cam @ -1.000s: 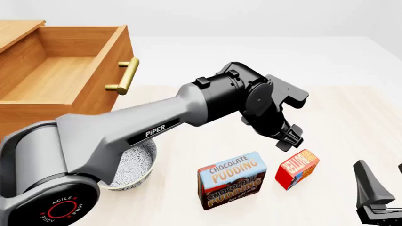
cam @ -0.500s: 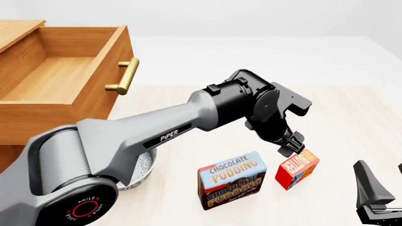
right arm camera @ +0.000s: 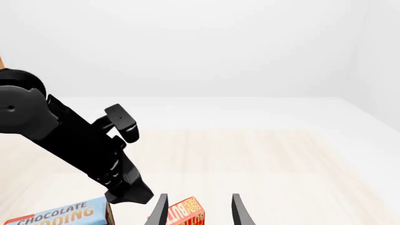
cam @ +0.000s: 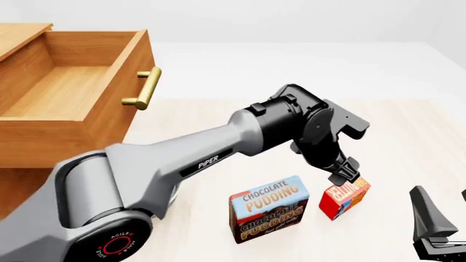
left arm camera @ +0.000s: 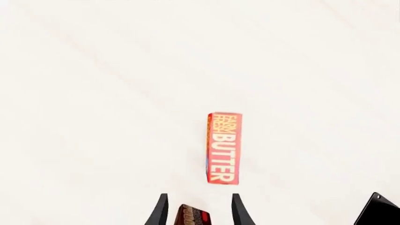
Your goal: Put the butter at the back in the top drawer of the cabinet and close it.
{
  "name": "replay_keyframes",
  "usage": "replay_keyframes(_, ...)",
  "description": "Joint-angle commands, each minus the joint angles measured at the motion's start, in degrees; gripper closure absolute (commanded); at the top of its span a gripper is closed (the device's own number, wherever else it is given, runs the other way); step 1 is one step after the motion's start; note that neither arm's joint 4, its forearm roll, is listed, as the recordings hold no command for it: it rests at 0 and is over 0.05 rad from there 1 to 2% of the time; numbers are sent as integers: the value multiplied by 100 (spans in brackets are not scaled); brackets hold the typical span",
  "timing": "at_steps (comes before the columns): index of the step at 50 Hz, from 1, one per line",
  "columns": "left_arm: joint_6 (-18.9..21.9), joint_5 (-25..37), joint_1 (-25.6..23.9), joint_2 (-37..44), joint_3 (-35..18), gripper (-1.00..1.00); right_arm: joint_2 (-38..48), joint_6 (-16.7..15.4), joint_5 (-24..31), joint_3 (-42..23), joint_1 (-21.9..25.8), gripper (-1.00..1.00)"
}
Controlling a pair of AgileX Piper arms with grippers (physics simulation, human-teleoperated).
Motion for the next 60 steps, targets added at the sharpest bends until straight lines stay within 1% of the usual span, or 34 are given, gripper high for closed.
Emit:
replay_keyframes(1, 44, 105, -30, 126, -207, -100, 0, 0, 0, 0, 0, -100)
replay_keyframes(23, 88, 233, -115, 392, -499, -100, 0, 0, 0, 0, 0, -100)
replay_keyframes(31, 102, 338, -127, 558, -747, -100, 0, 0, 0, 0, 0, -100)
replay_keyframes(47, 98, 479, -205, 761, -1080, -100, 0, 0, 0, 0, 0, -100)
replay_keyframes(51, 93, 546, -237, 863, -1262, -100, 0, 0, 0, 0, 0, -100)
replay_keyframes(60, 79, 596, -282, 978, -1425, -100, 0, 0, 0, 0, 0, -100)
